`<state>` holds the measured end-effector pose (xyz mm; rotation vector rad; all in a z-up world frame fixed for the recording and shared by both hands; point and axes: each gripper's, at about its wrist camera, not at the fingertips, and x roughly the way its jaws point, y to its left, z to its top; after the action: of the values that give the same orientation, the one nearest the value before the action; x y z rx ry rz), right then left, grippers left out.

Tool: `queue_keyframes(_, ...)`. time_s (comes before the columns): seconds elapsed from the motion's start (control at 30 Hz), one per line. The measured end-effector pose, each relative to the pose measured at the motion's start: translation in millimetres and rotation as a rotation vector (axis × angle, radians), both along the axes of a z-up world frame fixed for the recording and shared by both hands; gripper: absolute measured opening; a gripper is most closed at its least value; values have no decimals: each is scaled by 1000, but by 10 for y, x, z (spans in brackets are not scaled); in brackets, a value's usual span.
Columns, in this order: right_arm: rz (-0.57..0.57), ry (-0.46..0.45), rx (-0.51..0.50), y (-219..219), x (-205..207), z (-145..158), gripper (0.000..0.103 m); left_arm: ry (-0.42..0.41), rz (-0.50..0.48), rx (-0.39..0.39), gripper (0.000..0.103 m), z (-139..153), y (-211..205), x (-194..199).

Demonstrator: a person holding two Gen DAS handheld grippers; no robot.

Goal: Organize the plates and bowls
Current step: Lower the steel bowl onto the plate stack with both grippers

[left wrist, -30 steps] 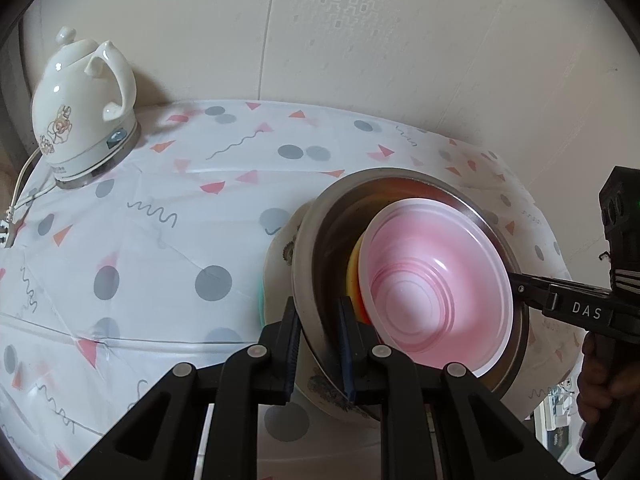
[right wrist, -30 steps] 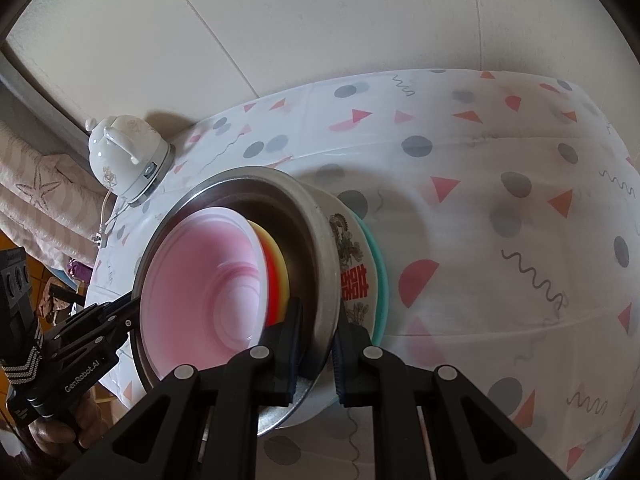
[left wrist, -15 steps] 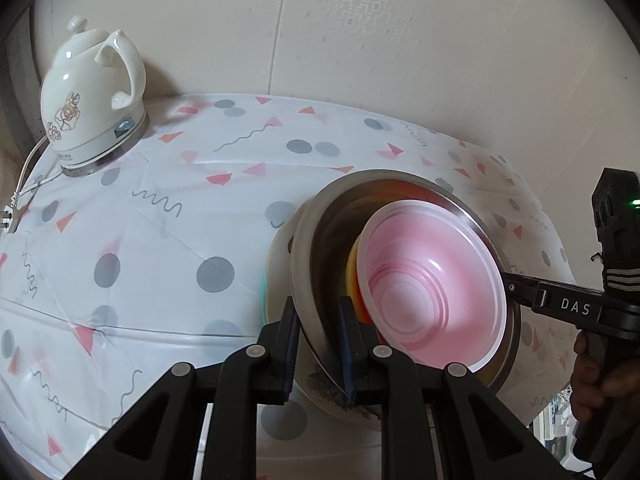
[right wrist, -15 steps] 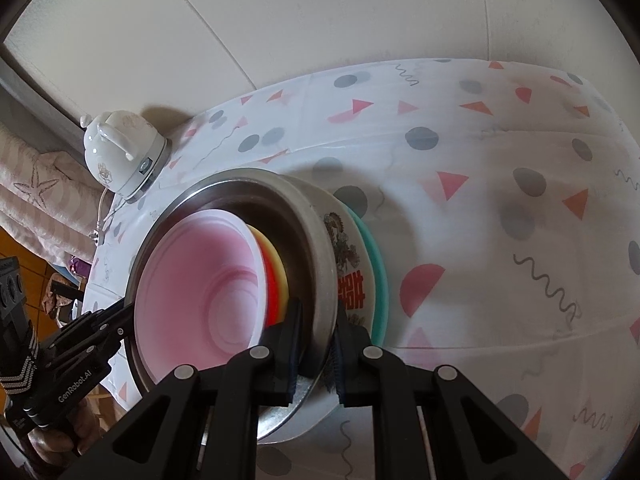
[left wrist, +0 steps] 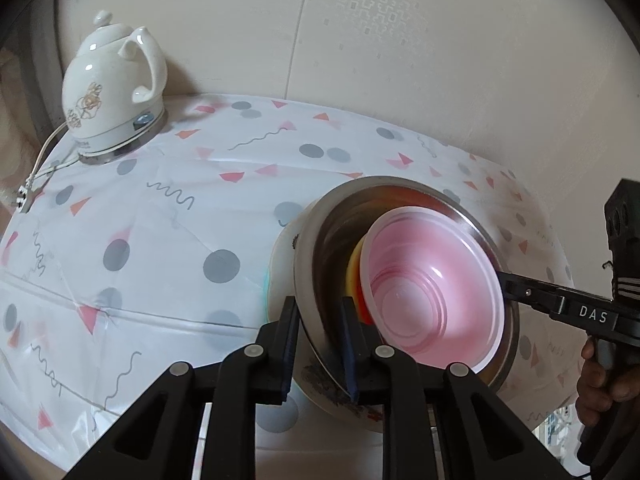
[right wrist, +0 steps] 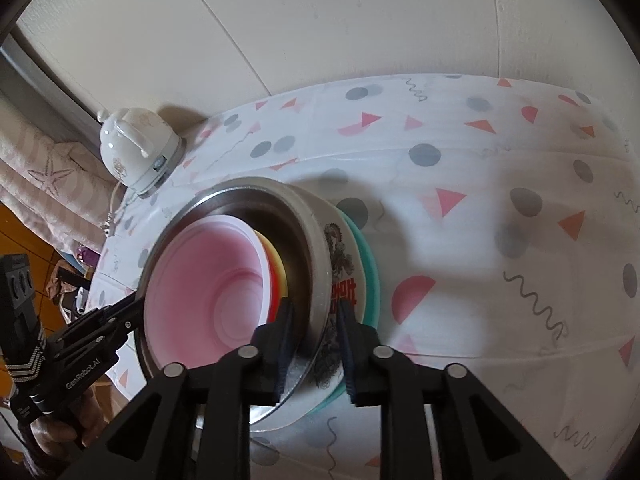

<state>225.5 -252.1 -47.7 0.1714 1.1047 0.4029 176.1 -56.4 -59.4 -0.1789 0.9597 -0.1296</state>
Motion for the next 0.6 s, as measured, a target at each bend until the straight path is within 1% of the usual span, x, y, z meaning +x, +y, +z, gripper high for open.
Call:
queue_keyframes(0.1,3,-14,5,-43,-30,30,22,-14,20,-9,22,39,17,-59)
queue_keyframes(0.23,17,-30,19,-72,-82,37,22,-24,51,21,22,58,6,-124)
queue_keyframes(0.4,47,-34,9,-1,-117,6,20,-36,56,42,22,90,-24,-175)
queue_keyframes(0.47,35,-36,6,7,-140,3,20,-49,50,41,30,125,-29,-200)
queue_keyframes(0.6,-8,-56,-4,14,-186,44,25,-72,27,33,31,199,-2,-226)
